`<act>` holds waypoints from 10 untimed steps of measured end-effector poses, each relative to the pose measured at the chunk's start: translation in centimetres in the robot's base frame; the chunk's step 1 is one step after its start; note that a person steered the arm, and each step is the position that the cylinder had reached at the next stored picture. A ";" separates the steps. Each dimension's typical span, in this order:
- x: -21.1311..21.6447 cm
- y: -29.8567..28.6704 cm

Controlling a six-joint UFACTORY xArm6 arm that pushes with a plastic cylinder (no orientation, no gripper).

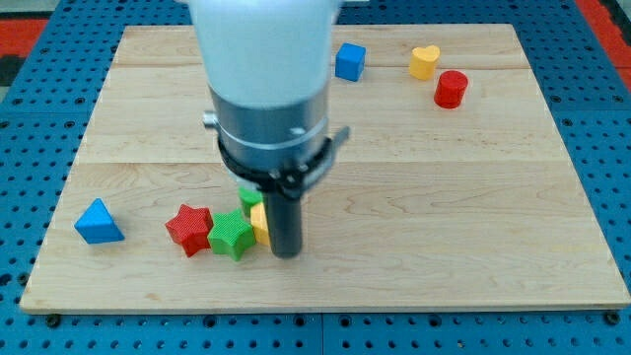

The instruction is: Move the green circle parallel left to the red circle

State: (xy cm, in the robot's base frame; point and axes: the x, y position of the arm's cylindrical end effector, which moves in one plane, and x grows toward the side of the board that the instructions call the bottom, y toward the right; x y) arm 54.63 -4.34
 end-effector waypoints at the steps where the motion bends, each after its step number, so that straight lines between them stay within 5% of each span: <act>1: -2.0 -0.9; 3: -9.6 -7.2; 5: -12.6 -0.4; 6: -19.3 3.9; 7: -21.3 9.6; 9: -27.4 8.3; 10: -26.1 9.9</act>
State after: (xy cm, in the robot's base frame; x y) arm 28.56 5.59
